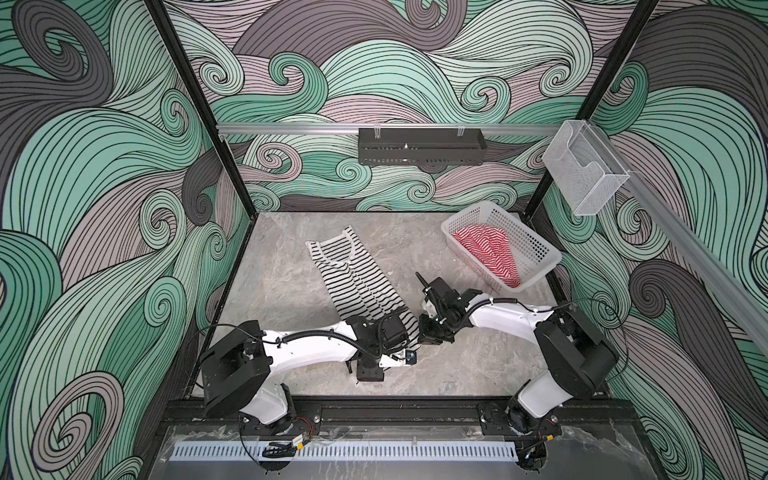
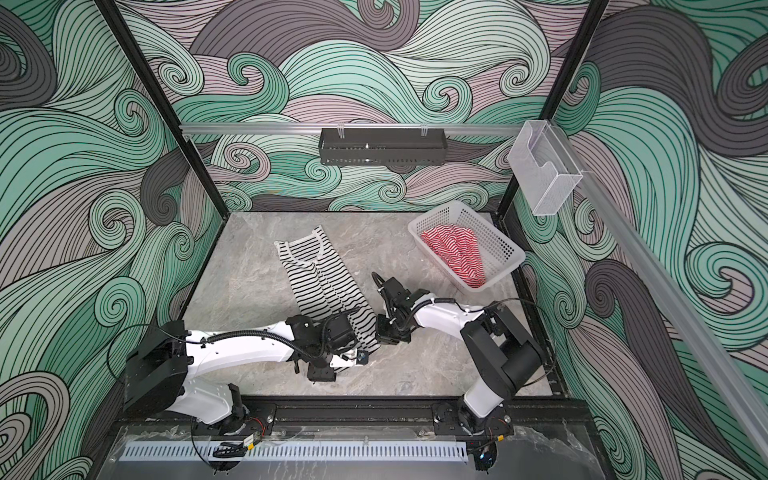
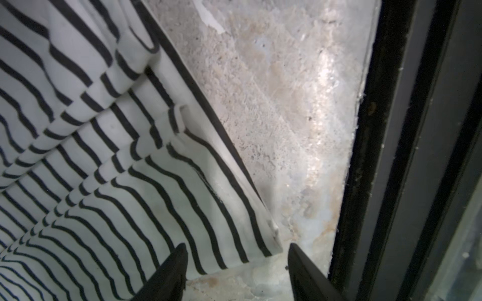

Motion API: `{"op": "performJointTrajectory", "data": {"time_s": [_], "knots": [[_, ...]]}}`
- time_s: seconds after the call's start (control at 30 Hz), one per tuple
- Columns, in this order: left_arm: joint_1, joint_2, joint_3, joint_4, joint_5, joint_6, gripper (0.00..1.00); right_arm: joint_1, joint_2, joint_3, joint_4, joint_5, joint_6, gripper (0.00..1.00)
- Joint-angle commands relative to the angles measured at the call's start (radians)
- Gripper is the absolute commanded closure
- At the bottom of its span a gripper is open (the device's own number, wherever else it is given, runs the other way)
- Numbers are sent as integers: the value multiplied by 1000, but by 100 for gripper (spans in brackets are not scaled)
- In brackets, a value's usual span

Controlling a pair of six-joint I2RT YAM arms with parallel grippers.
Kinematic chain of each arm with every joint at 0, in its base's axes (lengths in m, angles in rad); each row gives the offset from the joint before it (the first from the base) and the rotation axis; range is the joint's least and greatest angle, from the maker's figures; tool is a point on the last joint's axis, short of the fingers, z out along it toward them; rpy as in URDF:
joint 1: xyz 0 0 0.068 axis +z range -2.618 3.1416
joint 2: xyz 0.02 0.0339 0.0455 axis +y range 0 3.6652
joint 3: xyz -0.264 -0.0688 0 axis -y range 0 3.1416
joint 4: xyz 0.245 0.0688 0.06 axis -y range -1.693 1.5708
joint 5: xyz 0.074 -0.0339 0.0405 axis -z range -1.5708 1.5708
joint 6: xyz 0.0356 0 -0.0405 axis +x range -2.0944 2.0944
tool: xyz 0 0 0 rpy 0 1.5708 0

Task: Fold and stack tank tops
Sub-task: Fold the tank top at the center of the table.

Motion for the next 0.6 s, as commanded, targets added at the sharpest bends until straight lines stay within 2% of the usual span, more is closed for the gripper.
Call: {"op": "performJointTrajectory", "data": {"time_s": [0.0, 0.17, 0.57], "knots": [[-19, 19, 6, -6, 32, -26, 36, -12, 24, 22, 3, -1, -7, 100], [-24, 30, 8, -2, 51, -32, 38, -17, 35, 27, 6, -2, -6, 100], [-24, 60, -11, 13, 108, -40, 49, -42, 46, 37, 7, -17, -18, 100]]}}
